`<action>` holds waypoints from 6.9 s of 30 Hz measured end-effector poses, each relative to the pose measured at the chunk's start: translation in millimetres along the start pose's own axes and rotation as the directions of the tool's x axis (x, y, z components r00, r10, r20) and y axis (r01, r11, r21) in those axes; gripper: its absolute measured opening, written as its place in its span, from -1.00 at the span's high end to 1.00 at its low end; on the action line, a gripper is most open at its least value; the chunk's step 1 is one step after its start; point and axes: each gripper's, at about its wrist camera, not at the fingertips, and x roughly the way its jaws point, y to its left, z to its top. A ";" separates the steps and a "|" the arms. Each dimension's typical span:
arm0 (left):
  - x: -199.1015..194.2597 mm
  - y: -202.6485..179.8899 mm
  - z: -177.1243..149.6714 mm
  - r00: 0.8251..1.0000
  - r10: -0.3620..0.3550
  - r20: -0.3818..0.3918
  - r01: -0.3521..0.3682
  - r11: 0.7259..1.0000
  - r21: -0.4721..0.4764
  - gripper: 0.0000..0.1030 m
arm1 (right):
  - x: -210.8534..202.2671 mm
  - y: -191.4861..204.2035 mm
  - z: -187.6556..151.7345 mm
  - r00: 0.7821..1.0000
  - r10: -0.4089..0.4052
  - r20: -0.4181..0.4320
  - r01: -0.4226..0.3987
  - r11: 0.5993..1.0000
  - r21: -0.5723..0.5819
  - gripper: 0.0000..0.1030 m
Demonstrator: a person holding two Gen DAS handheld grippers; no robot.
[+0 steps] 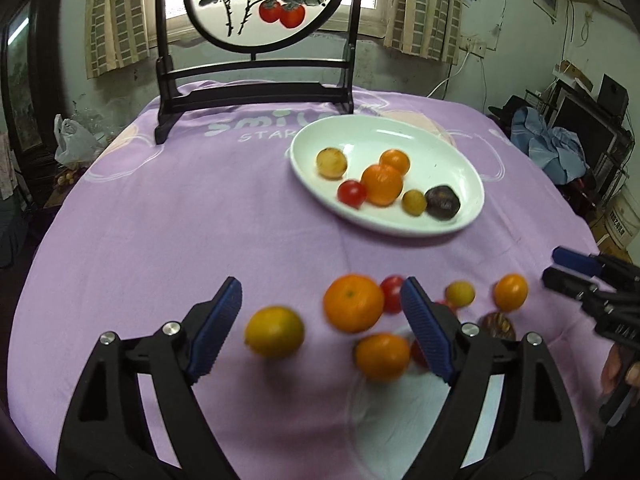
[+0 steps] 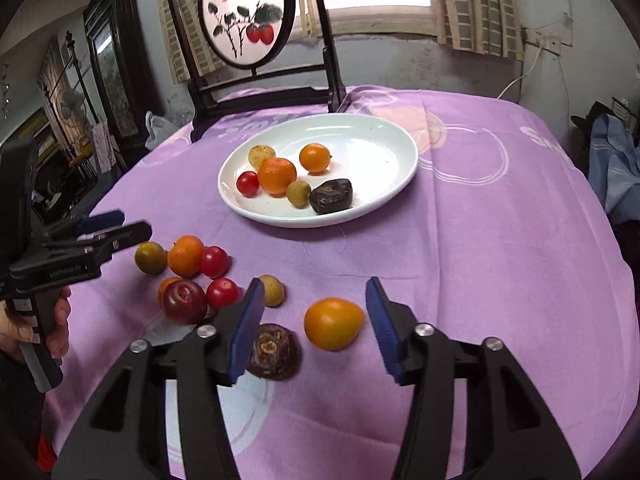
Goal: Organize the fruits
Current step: 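Grasp the yellow citrus with the left tool while the right tool grasps an orange tomato, then carry both fruits over the white plate and open both tools to release them, then grasp an orange tomato with the left tool while the right tool grasps a dark brown round fruit, then carry both fruits to the white plate and open both tools to drop them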
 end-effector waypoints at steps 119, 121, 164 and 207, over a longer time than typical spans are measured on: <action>15.2 -19.4 39.8 0.998 -0.026 0.050 0.029 0.998 -0.057 -0.67 | 28.2 -38.7 25.8 0.997 -0.078 -0.022 0.080 0.988 0.135 0.02; 6.7 -14.8 28.8 0.998 -0.024 0.057 0.027 0.998 -0.061 -0.67 | 20.5 -37.5 16.8 0.997 -0.076 -0.029 0.079 0.987 0.136 0.02; 10.5 -22.5 -45.7 0.996 -0.062 -0.062 0.068 0.993 0.094 -0.70 | 33.1 30.9 -28.4 0.993 -0.069 -0.101 0.062 0.996 -0.071 0.18; -5.9 -50.8 -33.7 0.998 -0.050 -0.032 0.055 0.985 0.165 0.16 | 5.0 14.1 -24.2 0.999 0.019 -0.031 -0.019 1.000 0.006 0.18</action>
